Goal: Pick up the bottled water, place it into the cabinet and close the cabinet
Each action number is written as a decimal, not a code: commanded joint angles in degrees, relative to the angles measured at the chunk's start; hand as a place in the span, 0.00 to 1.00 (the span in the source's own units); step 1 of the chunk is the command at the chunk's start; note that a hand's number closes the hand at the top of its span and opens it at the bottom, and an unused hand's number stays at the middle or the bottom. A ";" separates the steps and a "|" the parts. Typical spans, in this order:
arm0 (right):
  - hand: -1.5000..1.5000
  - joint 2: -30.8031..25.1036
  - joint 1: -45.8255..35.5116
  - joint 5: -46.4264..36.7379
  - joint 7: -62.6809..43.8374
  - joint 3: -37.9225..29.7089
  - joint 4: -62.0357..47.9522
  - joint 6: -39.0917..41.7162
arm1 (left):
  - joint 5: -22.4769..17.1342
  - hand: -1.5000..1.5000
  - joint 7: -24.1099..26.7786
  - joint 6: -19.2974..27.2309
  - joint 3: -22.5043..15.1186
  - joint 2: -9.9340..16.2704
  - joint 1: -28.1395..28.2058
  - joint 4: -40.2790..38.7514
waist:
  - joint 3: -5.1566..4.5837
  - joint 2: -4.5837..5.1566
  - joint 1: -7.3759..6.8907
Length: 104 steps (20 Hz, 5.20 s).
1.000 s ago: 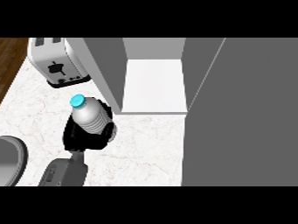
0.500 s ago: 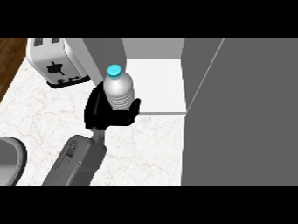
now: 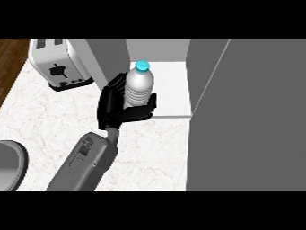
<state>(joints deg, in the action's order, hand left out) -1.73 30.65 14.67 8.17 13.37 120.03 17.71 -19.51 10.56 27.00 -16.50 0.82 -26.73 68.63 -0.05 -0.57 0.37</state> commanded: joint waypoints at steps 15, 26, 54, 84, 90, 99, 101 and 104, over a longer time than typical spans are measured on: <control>0.00 -1.32 -2.85 1.26 0.07 -0.77 -2.75 1.87 | 8.16 1.00 -7.86 11.21 -0.76 3.45 -19.37 -14.44 | 0.12 1.65 3.82; 0.00 -2.27 -1.68 1.43 -0.11 -0.90 -2.30 2.44 | 12.19 1.00 -5.11 13.09 -1.68 8.00 -21.21 -25.65 | 0.02 1.88 4.32; 0.00 -2.29 2.15 0.94 1.70 1.19 0.39 3.01 | 7.02 0.00 21.19 3.88 14.92 4.67 -31.76 -51.03 | -0.06 1.83 3.25; 0.00 -1.42 2.49 0.00 -0.18 0.16 1.91 -1.18 | -2.55 0.00 13.13 -10.65 1.44 1.49 -0.59 -0.24 | 0.08 -0.32 -2.90; 0.00 -1.93 4.67 -0.55 1.37 1.42 2.33 -0.27 | -0.30 0.00 7.92 -6.01 -5.97 2.70 15.91 23.41 | 0.10 -0.12 -1.93; 0.00 -8.61 7.94 -4.19 2.25 2.87 6.93 5.03 | 2.40 0.00 3.11 -5.88 -14.75 8.10 32.27 45.39 | 0.07 0.22 -0.61; 1.00 -6.39 1.90 -8.54 -4.32 8.01 7.13 1.94 | 1.49 0.00 2.44 -6.75 -14.78 10.06 34.95 49.46 | 0.01 0.36 -1.35; 1.00 -11.06 4.29 -8.35 -1.71 7.21 5.80 7.62 | 0.90 0.00 8.53 -8.22 -15.70 11.55 43.65 52.47 | 0.01 0.25 -1.24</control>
<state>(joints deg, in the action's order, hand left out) -10.19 34.57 8.56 7.35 17.62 125.53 22.42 -18.20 15.69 19.99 -30.58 10.47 8.97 115.80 0.00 -0.31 -0.82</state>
